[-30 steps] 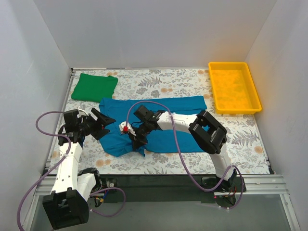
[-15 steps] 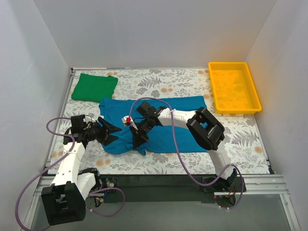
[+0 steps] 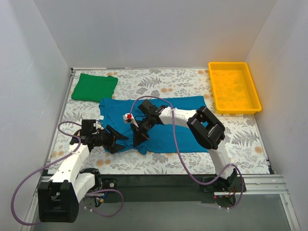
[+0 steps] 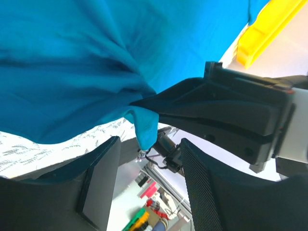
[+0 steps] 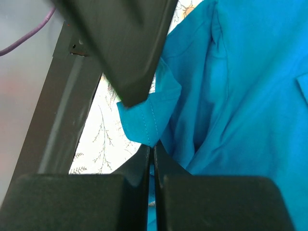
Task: Fold and stack the t-shirts
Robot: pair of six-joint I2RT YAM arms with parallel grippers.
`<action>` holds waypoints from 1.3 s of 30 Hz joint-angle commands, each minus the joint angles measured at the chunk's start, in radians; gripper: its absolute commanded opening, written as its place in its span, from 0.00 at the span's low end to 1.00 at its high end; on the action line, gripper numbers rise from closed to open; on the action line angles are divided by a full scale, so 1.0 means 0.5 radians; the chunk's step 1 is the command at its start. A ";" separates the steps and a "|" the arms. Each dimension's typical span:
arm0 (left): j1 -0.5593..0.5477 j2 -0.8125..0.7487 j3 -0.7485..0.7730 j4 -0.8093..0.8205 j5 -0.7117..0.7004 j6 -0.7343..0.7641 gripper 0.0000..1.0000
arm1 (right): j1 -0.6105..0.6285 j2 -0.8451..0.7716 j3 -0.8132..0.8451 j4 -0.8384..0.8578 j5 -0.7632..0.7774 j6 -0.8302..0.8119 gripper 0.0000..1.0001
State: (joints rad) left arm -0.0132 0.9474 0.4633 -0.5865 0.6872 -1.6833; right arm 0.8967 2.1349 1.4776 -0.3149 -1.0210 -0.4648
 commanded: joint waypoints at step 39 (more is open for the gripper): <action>-0.247 -0.032 -0.147 0.268 -0.126 -0.266 0.00 | -0.029 -0.716 -0.319 -0.572 0.697 -0.907 0.74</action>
State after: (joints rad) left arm -0.1329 0.9668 0.4004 -0.4549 0.6018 -1.8389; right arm 0.8955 1.9652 1.4002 -0.4816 -0.8333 -0.7197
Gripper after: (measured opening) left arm 0.013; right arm 0.732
